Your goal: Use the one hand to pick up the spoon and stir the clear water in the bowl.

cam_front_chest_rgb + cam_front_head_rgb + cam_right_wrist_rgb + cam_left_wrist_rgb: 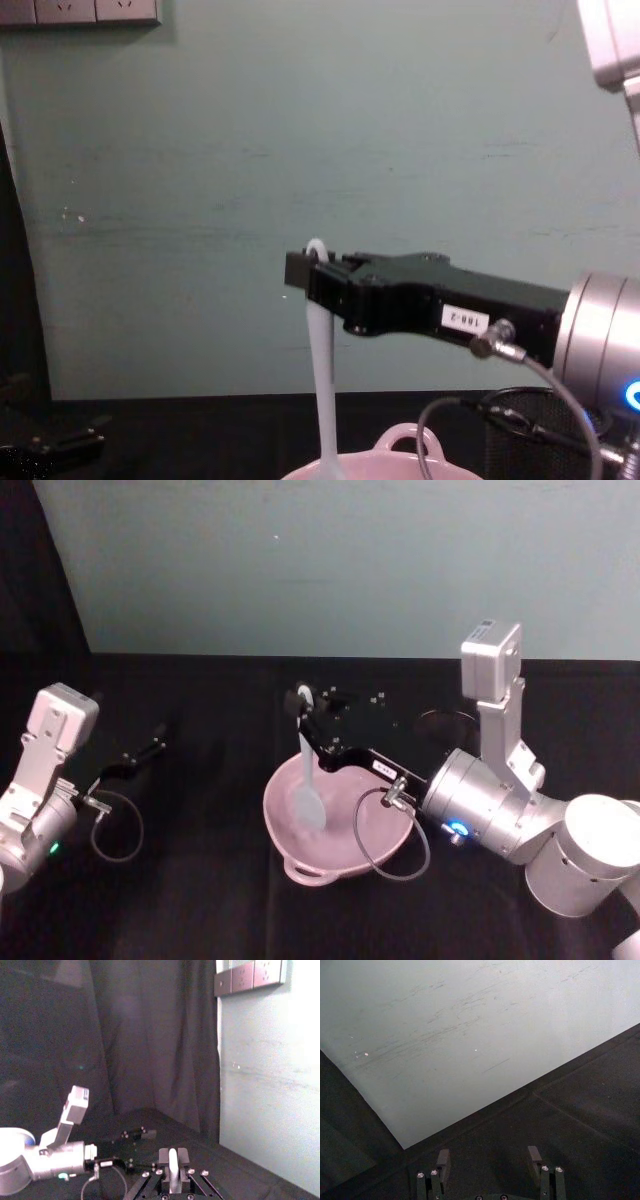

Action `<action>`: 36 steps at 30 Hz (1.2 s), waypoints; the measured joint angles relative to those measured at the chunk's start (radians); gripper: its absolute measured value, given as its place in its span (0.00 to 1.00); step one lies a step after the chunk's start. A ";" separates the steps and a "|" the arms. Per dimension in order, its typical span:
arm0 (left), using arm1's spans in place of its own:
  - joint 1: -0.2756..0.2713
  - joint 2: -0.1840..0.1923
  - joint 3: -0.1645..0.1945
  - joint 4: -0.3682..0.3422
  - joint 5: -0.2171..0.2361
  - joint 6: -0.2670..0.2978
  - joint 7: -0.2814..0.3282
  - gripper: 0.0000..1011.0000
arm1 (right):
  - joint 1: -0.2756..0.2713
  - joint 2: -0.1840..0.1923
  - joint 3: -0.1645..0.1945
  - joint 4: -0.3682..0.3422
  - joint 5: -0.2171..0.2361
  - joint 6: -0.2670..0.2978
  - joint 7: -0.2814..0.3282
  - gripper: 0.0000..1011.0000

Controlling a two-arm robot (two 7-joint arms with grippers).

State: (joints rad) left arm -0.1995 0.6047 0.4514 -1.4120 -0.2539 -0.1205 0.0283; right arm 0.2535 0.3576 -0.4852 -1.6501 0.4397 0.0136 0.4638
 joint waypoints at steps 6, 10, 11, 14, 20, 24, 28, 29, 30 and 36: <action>0.000 0.000 0.000 0.000 0.000 0.000 0.000 0.99 | -0.004 0.008 0.019 -0.030 0.023 -0.006 -0.002 0.11; 0.000 0.000 0.000 0.000 0.000 0.000 0.000 0.99 | -0.019 0.017 0.058 -0.066 0.069 -0.017 -0.009 0.11; 0.000 0.000 0.000 0.000 0.000 0.000 0.000 0.99 | -0.019 0.017 0.058 -0.066 0.069 -0.017 -0.009 0.11; 0.000 0.000 0.000 0.000 0.000 0.000 0.000 0.99 | -0.033 0.026 0.095 -0.095 0.111 -0.020 -0.019 0.11; 0.000 0.000 0.000 0.000 0.000 0.000 0.000 0.99 | -0.062 0.063 0.187 -0.152 0.204 -0.009 -0.052 0.11; 0.000 0.000 0.000 0.000 0.000 0.000 0.000 0.99 | -0.080 0.088 0.231 -0.175 0.241 -0.002 -0.068 0.11; 0.000 0.000 0.000 0.000 0.000 0.000 0.000 0.99 | -0.108 0.127 0.285 -0.198 0.275 0.005 -0.094 0.11; 0.000 0.000 0.000 0.000 0.000 0.000 0.000 0.99 | -0.113 0.133 0.293 -0.201 0.279 0.007 -0.098 0.11; 0.000 0.000 0.000 0.000 0.000 0.000 0.000 0.99 | -0.118 0.139 0.301 -0.203 0.282 0.008 -0.102 0.11; 0.000 0.000 0.000 0.000 0.000 0.000 0.000 0.99 | -0.145 0.171 0.341 -0.194 0.299 0.010 -0.123 0.11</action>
State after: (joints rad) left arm -0.1995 0.6047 0.4514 -1.4120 -0.2539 -0.1205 0.0283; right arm 0.1082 0.5287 -0.1439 -1.8443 0.7386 0.0233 0.3403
